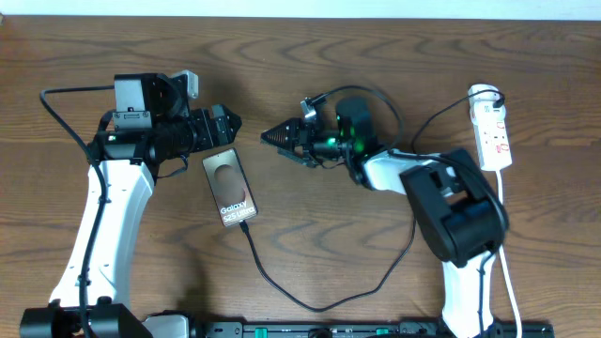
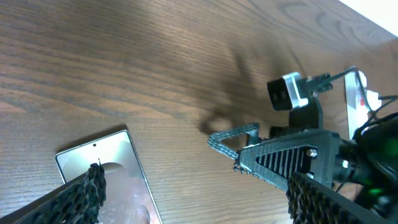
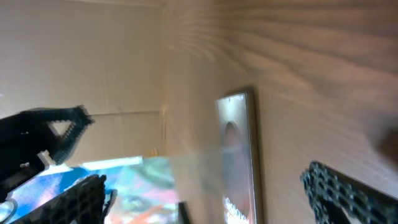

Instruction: Plug charger to phone and switch on socket

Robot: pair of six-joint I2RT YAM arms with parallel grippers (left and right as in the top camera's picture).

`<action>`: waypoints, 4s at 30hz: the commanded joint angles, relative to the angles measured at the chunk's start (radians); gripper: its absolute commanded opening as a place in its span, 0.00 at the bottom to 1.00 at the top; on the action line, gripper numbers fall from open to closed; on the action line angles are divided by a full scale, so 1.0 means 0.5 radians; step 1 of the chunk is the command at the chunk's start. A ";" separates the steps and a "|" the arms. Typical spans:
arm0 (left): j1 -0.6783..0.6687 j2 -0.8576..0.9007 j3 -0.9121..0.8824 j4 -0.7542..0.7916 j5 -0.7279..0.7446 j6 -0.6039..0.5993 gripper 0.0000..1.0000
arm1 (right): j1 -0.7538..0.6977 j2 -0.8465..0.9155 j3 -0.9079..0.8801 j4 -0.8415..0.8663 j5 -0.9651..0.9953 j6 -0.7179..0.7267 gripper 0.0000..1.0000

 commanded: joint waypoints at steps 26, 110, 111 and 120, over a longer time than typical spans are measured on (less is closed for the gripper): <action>0.004 -0.031 -0.002 0.115 0.098 -0.116 0.93 | -1.507 -1.205 0.367 -2.561 0.766 -1.563 0.99; 0.004 -0.031 -0.002 0.107 0.089 -0.116 0.93 | -1.699 0.193 1.329 -2.969 0.906 -2.477 0.99; 0.004 -0.031 -0.002 0.107 0.089 -0.115 0.93 | -1.695 0.193 1.329 -2.973 0.906 -2.477 0.99; 0.004 -0.031 -0.002 0.098 0.089 -0.115 0.93 | -1.682 0.193 1.329 -2.996 0.908 -2.477 0.99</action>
